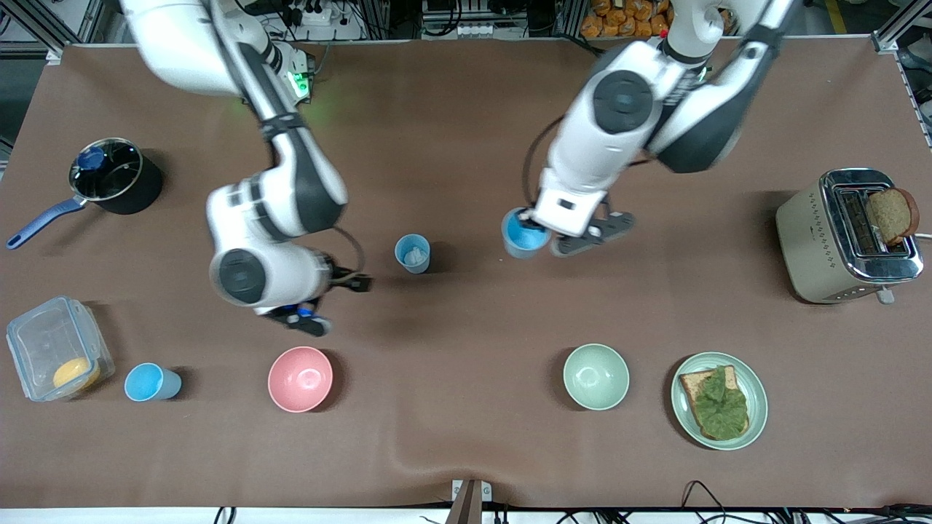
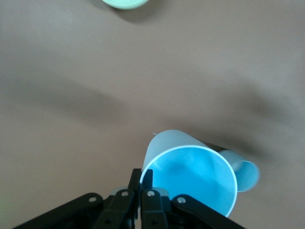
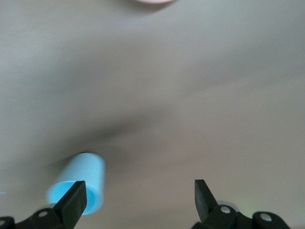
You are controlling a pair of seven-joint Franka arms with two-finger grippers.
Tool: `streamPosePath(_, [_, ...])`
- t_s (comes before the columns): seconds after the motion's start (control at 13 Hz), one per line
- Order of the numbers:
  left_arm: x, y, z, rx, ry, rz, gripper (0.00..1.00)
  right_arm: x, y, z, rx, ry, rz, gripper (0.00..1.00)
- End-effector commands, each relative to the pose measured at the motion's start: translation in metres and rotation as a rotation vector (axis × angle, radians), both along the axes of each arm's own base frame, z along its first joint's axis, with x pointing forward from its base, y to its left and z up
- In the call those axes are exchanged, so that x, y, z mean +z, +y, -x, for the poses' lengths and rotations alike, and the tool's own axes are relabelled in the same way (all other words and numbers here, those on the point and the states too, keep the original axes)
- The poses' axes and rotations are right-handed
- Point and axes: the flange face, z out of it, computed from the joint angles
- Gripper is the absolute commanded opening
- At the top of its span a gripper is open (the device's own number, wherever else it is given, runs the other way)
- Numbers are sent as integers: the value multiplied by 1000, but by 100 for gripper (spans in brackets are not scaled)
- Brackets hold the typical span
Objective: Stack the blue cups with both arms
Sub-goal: 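Lower the left gripper's cup into the placed cup while the right gripper withdraws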
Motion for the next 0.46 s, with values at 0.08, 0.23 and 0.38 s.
streamPosePath(0.08, [-29,-75,12,98,-48,-6,0,37,-87,1,122,43,-12,100])
streamPosePath(0.23, [-55,-107,19,161,-93,44,0,53,-127,4,179,44,-4,100])
streamPosePath(0.38, [-80,-135,33,186,-100,97,0,66,-153,12,235,34,2,100])
